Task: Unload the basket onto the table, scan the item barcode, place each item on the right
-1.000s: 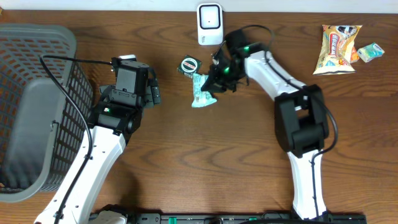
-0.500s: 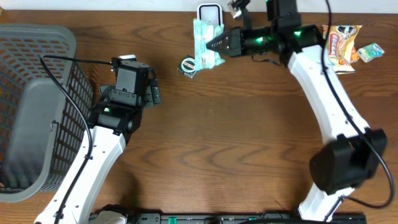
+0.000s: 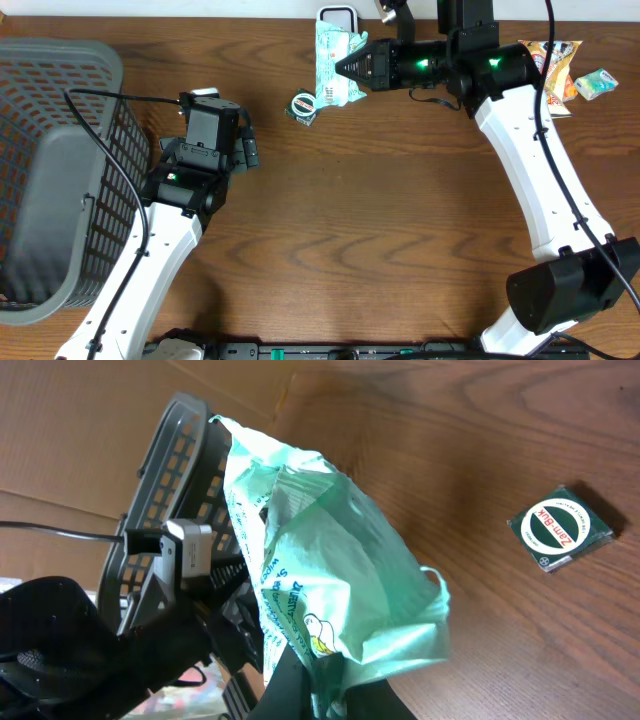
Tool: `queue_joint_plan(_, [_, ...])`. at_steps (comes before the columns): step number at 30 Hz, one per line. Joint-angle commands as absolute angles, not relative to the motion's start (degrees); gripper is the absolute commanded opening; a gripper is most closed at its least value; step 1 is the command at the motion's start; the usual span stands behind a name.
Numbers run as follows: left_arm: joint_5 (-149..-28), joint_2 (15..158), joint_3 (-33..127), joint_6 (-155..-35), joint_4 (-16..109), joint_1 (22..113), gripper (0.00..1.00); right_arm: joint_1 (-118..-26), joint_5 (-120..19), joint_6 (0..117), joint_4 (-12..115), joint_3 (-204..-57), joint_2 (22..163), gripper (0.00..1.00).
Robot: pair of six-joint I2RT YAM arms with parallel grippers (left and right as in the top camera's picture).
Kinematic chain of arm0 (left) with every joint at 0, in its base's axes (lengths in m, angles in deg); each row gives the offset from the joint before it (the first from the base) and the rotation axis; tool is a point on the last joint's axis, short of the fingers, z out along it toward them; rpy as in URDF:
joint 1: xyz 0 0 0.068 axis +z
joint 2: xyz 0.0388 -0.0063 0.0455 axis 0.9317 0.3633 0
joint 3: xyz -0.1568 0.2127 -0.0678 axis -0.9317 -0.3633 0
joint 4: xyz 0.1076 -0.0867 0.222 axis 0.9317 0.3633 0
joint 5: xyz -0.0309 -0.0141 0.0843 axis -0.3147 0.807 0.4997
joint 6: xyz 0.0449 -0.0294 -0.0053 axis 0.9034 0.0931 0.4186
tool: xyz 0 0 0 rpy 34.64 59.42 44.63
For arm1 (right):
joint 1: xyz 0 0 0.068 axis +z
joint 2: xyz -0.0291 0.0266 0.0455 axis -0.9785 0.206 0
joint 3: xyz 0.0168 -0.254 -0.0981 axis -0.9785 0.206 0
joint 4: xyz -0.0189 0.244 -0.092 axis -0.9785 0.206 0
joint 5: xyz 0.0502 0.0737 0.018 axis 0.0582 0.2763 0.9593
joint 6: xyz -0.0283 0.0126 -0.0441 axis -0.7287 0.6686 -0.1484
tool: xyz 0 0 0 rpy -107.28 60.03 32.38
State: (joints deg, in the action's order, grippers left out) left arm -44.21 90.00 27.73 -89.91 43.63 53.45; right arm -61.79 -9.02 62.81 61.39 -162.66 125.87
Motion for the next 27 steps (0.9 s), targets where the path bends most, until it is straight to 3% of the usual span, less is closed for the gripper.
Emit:
queue_joint_plan(1, [-43.23,89.72,27.92,-89.16,43.63,53.62,0.98,-61.51,-8.91,63.43,61.43,-163.03,124.69,0.01])
queue_joint_plan(27, [-43.23,89.72,27.92,-89.16,43.63,53.62,0.98,-61.49,-11.86,58.90,66.13,-163.03,124.97,0.01])
